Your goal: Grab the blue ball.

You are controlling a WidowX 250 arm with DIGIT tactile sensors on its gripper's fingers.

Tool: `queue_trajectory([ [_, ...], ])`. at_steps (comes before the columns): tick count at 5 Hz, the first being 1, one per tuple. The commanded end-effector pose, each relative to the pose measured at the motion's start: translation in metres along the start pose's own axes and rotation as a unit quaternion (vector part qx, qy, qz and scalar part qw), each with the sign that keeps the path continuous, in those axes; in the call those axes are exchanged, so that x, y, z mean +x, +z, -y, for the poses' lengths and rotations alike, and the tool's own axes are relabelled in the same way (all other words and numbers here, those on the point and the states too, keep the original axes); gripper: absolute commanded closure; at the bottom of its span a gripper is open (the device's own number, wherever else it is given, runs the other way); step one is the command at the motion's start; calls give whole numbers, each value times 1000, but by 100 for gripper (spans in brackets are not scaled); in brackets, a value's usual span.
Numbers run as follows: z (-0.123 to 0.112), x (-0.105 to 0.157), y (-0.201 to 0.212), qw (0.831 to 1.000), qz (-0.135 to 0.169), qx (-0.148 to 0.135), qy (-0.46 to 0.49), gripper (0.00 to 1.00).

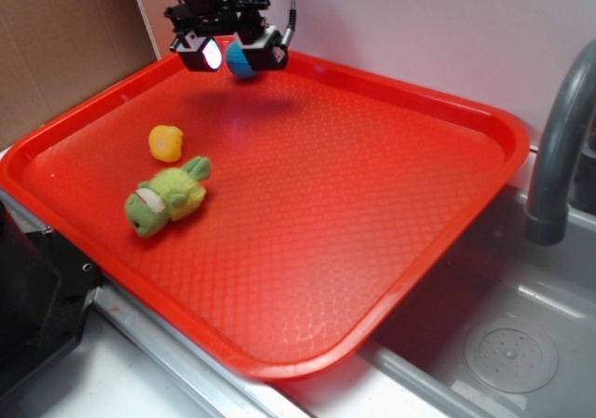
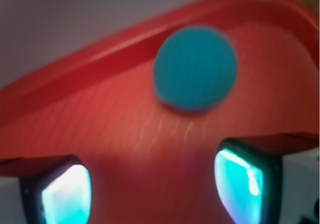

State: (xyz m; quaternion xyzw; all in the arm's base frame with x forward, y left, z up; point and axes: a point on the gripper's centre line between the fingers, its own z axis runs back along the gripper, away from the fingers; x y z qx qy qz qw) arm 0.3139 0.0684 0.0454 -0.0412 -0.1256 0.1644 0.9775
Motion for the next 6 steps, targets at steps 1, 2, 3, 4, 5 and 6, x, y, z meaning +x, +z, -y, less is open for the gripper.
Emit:
queue_trajectory([
  [1,-32,20,2,999,33,33,-8,0],
  [2,-40,25,-5,998,26,50,0,0],
  [3,-44,26,-13,997,16,76,8,0],
  [4,-53,27,-13,996,18,87,29,100],
  [5,-62,27,-6,994,24,94,49,100],
  [6,-63,17,27,993,52,82,73,100],
])
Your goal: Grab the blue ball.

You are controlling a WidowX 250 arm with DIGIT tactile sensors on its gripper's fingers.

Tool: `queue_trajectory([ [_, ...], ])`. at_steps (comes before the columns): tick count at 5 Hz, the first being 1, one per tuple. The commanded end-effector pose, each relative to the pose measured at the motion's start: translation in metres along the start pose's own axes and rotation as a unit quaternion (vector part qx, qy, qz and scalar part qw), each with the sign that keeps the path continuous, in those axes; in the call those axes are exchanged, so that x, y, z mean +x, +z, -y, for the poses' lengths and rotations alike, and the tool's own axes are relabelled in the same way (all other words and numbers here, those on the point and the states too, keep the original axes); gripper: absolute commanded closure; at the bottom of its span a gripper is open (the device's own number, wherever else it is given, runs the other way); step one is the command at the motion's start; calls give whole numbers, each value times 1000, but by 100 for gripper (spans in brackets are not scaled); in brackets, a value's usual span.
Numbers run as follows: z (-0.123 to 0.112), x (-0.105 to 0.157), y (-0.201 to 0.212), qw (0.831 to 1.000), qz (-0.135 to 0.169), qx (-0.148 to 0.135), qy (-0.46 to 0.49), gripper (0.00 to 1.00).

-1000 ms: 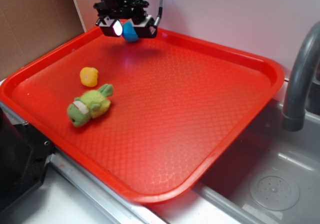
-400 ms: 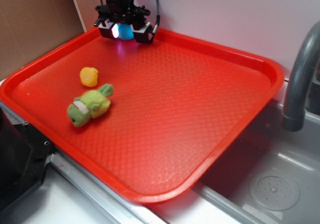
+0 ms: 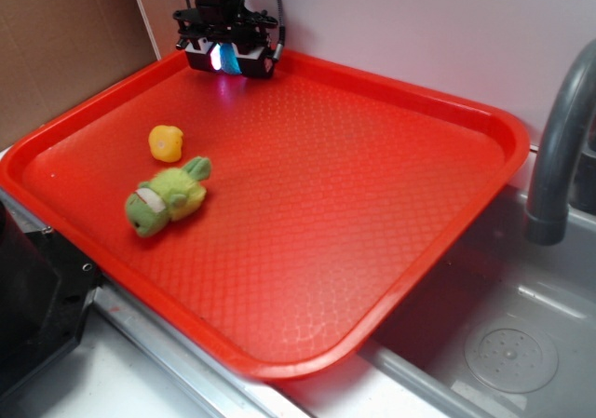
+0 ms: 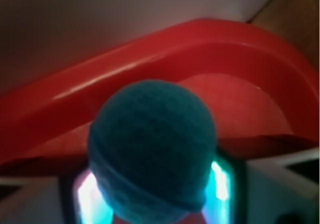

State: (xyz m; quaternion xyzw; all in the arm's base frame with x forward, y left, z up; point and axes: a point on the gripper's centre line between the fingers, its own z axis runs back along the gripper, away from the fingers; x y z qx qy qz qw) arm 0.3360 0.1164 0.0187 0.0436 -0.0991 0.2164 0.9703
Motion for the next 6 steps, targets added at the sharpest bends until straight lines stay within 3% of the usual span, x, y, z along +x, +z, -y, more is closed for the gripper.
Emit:
queue_trajectory([
  [1,-34,-36,99,994,74,-32,67,100],
  [2,-35,-64,133,990,104,-39,85,100],
  [3,-32,-78,145,989,111,-49,79,100],
  [4,-22,-89,153,992,86,-64,70,100],
  [5,-5,-108,162,987,8,-82,135,100],
  [6,-6,-107,158,982,17,-48,180,100],
])
